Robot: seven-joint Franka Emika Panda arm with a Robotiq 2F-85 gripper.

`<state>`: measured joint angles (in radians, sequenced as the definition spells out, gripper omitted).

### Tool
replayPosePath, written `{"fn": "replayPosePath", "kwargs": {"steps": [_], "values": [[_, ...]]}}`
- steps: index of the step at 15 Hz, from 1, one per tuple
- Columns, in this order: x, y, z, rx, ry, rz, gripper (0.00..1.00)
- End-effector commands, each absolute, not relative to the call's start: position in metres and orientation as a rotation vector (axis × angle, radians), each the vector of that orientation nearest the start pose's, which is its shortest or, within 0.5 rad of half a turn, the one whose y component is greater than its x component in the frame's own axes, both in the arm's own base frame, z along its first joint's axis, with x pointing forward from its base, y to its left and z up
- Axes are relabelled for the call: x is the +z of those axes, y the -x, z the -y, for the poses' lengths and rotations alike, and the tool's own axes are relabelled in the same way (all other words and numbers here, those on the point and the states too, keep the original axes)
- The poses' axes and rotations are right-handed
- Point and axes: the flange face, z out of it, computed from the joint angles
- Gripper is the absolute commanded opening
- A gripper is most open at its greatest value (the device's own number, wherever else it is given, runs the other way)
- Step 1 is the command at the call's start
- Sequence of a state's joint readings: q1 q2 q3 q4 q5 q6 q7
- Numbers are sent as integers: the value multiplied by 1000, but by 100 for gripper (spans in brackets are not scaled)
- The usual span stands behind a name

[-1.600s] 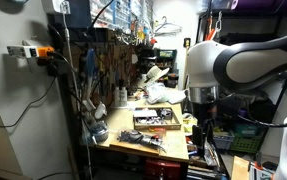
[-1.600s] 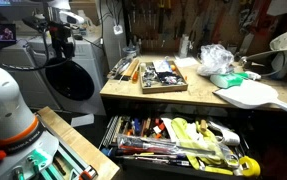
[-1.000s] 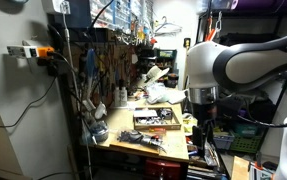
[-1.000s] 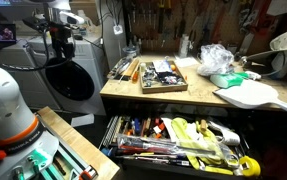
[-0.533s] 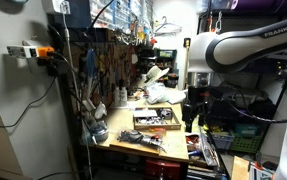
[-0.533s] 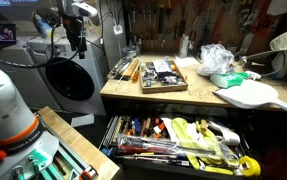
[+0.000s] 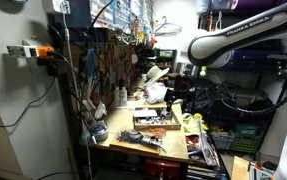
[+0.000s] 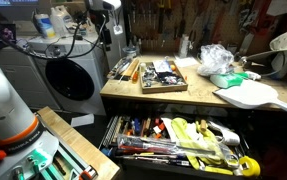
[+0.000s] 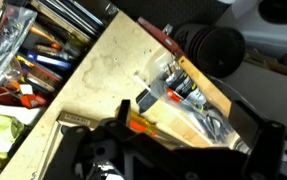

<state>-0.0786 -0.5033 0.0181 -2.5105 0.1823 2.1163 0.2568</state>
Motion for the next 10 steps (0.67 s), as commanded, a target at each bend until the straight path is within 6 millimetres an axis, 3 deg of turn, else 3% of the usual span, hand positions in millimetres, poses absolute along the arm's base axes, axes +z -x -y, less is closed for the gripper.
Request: {"fn": "replayPosePath", "kwargs": {"steps": [1, 3, 4, 10], "values": [[458, -443, 19, -323, 2963, -689, 100], [450, -459, 23, -422, 2998, -738, 100], [459, -443, 21, -370, 2968, -686, 100], [458, -448, 21, -384, 2971, -692, 100]]}}
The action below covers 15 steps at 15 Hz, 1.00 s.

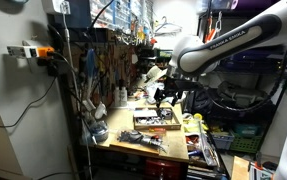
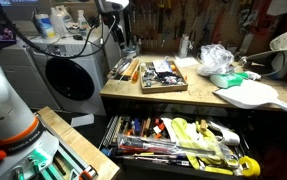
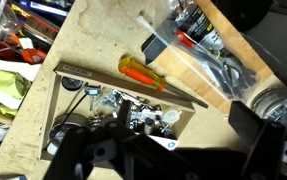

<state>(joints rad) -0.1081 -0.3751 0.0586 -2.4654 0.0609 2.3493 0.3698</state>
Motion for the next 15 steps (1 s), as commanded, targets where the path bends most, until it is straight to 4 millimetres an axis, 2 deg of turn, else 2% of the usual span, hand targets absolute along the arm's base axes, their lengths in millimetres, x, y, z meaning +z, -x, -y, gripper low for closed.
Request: {"fn": "replayPosePath", "kwargs": {"steps": [1, 3, 7, 12, 15], "values": [[458, -447, 21, -385, 2970, -692, 100], [453, -469, 24, -321, 2960, -775, 100], [429, -511, 26, -225, 2942, -954, 100], [394, -564, 37, -271, 2897, -1131, 100], [371, -587, 46, -262, 2886, -1181, 100]]}}
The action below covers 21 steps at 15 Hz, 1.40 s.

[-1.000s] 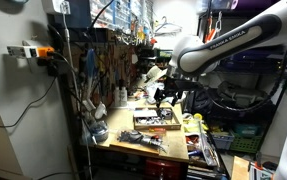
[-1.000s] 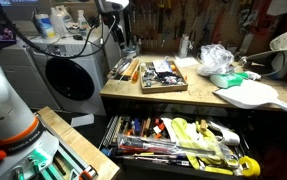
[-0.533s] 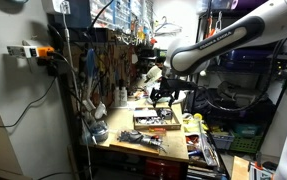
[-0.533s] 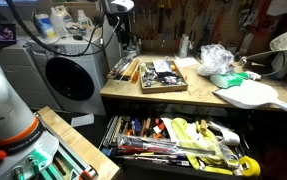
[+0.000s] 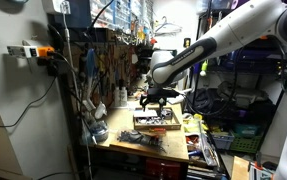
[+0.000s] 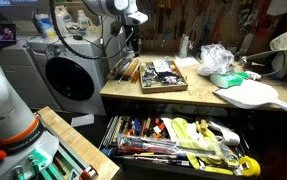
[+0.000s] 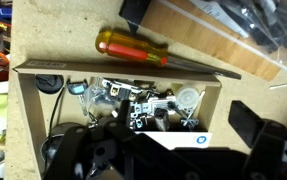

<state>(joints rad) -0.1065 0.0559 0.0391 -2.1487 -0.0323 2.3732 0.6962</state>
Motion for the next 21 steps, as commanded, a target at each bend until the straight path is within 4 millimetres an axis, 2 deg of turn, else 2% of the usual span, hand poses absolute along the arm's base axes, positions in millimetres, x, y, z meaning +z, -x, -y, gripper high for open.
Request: {"fn": "replayPosePath", "kwargs": {"steps": [1, 5, 6, 8, 12, 17, 21], "values": [[363, -594, 47, -271, 2879, -1179, 100], [335, -617, 48, -236, 2865, -1197, 100], [349, -603, 50, -247, 2878, -1165, 100], [343, -608, 50, -239, 2884, -1164, 100], [348, -608, 50, -252, 2881, -1164, 100], [324, -618, 38, -262, 2896, -1184, 100], [313, -629, 30, -318, 2884, -1197, 100]]}}
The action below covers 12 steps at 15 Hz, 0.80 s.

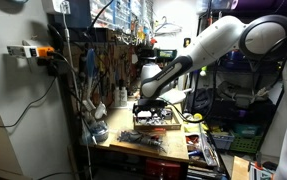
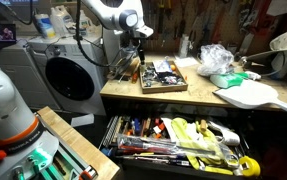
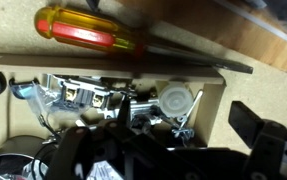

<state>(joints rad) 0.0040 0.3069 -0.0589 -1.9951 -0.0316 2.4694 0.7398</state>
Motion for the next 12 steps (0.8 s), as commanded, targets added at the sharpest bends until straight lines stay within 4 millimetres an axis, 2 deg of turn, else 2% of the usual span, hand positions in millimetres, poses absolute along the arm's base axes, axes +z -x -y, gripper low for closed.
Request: {"fn": "replayPosePath", "kwargs": {"steps": [1, 3, 5, 7, 8, 10, 12], "values": [[310, -631, 30, -323, 2889, -1207, 100], [305, -633, 30, -324, 2897, -1224, 100], [301, -636, 30, -320, 2904, -1238, 93], [298, -638, 30, -319, 2912, -1247, 81], [297, -639, 30, -319, 2914, -1251, 66], [295, -640, 30, -307, 2918, -1255, 65], [294, -640, 30, -292, 2922, -1254, 49]]}}
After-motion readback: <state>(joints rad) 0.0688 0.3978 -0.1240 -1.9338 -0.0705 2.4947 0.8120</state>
